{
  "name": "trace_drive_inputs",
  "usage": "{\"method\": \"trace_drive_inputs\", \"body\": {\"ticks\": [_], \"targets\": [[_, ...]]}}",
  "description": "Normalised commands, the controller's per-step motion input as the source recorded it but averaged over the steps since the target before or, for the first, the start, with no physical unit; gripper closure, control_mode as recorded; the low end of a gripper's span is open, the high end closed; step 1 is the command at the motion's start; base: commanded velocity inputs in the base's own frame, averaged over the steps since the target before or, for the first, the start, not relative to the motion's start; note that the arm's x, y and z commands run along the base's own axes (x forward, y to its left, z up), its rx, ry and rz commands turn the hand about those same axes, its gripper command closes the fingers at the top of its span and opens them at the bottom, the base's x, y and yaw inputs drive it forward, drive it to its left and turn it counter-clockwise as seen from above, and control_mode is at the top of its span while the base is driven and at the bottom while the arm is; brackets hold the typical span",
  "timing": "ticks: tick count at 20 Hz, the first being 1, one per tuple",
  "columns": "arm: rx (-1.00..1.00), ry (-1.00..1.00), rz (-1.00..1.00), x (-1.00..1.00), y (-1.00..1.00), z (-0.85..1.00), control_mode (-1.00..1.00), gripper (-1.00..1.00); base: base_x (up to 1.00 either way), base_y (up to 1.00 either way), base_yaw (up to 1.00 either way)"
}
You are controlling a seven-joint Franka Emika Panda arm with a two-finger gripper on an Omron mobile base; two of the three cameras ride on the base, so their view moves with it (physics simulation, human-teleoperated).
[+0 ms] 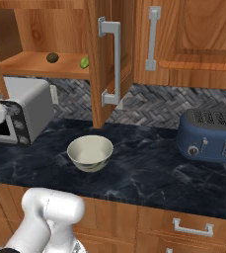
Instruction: Open the cabinet. Pick the mango and kiwi from the cabinet and place them into the bowl. Then close the cabinet.
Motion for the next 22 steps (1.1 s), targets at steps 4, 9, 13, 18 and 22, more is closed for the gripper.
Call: {"method": "trace_drive_inputs", "body": {"ticks": [4, 9, 13, 18, 22], "targets": [[0.18, 0.12, 0.39, 0.44, 0.00, -0.32, -1.00, -1.00, 0.00, 0.00, 0.00], [0.15, 0.04, 0.42, 0.68, -0.01, -0.72, -1.00, -1.00, 0.00, 0.00, 0.00], [0.06, -0.09, 0.30, 0.92, -0.13, -0.20, -1.00, -1.00, 0.00, 0.00, 0.00], [0.09, -0.12, 0.27, 1.00, -0.04, -0.13, -1.00, -1.00, 0.00, 0.00, 0.00], [0.18, 0.00, 0.21, 1.00, 0.00, 0.15, -1.00, -1.00, 0.00, 0.00, 0.00]]}}
